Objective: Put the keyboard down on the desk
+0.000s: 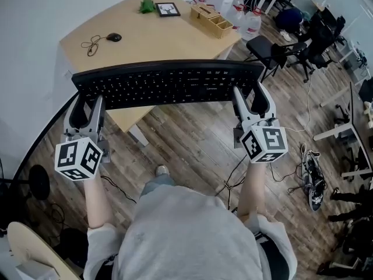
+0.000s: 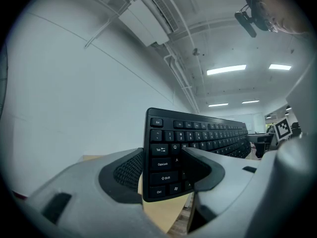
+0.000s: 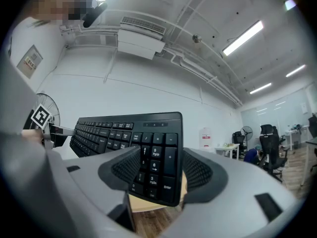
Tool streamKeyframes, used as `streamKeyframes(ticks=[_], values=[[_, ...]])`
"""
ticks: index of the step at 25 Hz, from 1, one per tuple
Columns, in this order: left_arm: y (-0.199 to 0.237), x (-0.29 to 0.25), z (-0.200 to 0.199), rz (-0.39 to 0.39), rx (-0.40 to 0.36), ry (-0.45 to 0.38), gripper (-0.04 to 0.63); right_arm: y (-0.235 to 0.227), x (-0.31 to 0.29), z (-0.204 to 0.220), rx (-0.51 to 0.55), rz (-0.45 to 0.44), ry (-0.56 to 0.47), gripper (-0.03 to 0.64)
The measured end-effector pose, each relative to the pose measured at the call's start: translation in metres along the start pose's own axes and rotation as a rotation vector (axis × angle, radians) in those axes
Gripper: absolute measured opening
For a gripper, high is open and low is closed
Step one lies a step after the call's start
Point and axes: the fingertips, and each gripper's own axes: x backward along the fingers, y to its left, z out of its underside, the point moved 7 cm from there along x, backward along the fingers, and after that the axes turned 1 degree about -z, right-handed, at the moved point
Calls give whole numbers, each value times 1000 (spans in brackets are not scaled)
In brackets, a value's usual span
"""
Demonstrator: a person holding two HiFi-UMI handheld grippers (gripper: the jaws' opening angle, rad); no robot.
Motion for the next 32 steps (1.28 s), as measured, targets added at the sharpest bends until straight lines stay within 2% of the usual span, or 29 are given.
streamKeyframes(ticks=[4, 6, 15, 23, 28, 32], values=[[52, -88, -9, 30, 3, 4, 232, 0, -91, 1, 2, 31, 9, 255], [61, -106, -12, 38, -2, -2, 232, -1, -108, 0, 2, 39, 2, 255], [68, -102, -22, 59, -21, -26, 232, 9, -102, -4, -5, 58, -22, 254], [65, -121, -1, 77, -7, -18, 232, -1, -107, 13, -2, 79, -10, 255], [63, -123, 12, 60, -8, -23, 232, -7, -112, 28, -6, 63, -11, 254], [59, -166, 10, 45, -9, -20, 232, -35, -153, 30, -9, 49, -8, 255]])
